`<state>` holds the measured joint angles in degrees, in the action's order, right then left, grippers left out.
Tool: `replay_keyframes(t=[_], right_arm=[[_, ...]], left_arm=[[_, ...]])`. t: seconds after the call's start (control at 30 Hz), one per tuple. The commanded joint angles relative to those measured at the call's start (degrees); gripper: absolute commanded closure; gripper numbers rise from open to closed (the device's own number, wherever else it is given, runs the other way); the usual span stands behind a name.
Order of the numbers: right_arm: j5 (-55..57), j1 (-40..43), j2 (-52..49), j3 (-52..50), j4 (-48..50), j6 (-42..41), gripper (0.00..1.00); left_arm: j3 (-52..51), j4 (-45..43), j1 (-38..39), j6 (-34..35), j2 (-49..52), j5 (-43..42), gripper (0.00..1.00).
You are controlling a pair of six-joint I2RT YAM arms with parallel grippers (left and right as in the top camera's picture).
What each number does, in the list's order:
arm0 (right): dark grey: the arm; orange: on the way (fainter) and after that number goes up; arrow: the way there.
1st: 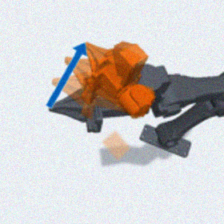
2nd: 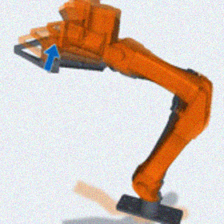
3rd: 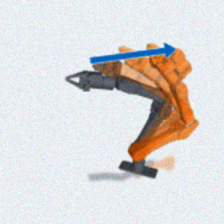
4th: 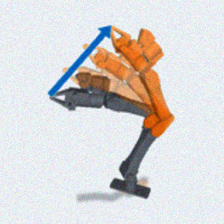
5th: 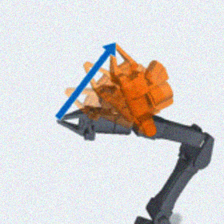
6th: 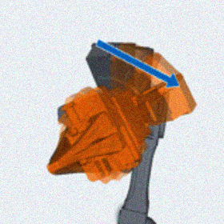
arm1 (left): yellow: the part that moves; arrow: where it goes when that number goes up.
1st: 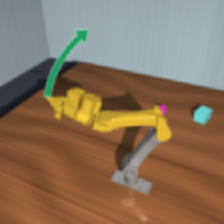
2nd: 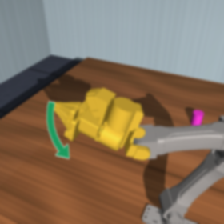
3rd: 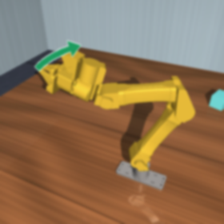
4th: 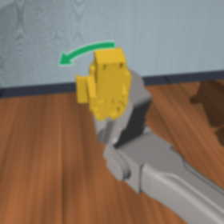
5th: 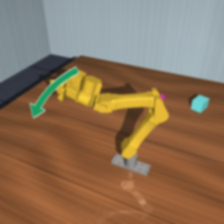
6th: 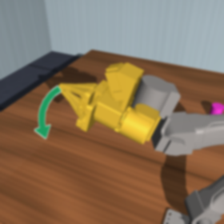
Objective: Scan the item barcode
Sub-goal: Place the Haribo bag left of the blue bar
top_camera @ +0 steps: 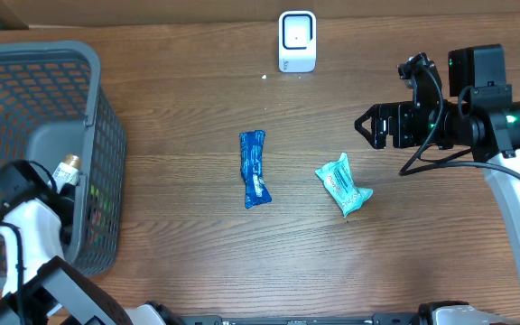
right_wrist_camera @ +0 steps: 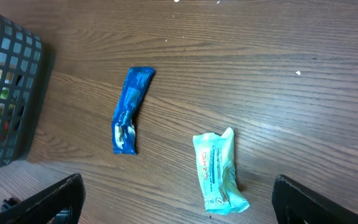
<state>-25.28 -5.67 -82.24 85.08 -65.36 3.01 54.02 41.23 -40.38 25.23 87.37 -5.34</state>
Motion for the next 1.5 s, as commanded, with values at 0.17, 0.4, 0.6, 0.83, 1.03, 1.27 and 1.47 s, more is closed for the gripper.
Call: replay_keyframes(t=[0.17,0.4,0.6,0.83,1.03,1.27,1.47], right_arm=[[-0.35,-0.22,0.24,0.70,0.35,0.00,0.03],[-0.35,-0.22,0.24,0.70,0.57,0.02,0.04],[-0.35,-0.22,0.24,0.70,0.63,0.00,0.04],[-0.33,-0.22,0.24,0.70,0.63,0.02,0.04],[-0.33,-0.22,0.24,0.70,0.66,0.02,0.04],[-0.33,-0.22,0.24,0.70,0.63,0.04,0.04],[-0.33,-0.22,0.24,0.70,0.92,0.02,0.04]], left_arm=[[29.35,17.25,0.44,-9.05,-0.28,-4.31,0.96],[53.70,31.85,4.55,-18.08,-0.57,-18.23,0.96],[58.25,36.94,19.50,-20.15,-3.04,-17.09,0.96],[50.42,40.04,41.42,-12.83,-1.73,0.11,0.96],[31.47,31.76,50.21,-3.41,-1.44,7.91,0.96],[6.75,6.21,50.90,-9.14,-1.42,9.62,0.95],[-5.09,-12.11,50.90,-16.46,-1.40,9.57,0.68]])
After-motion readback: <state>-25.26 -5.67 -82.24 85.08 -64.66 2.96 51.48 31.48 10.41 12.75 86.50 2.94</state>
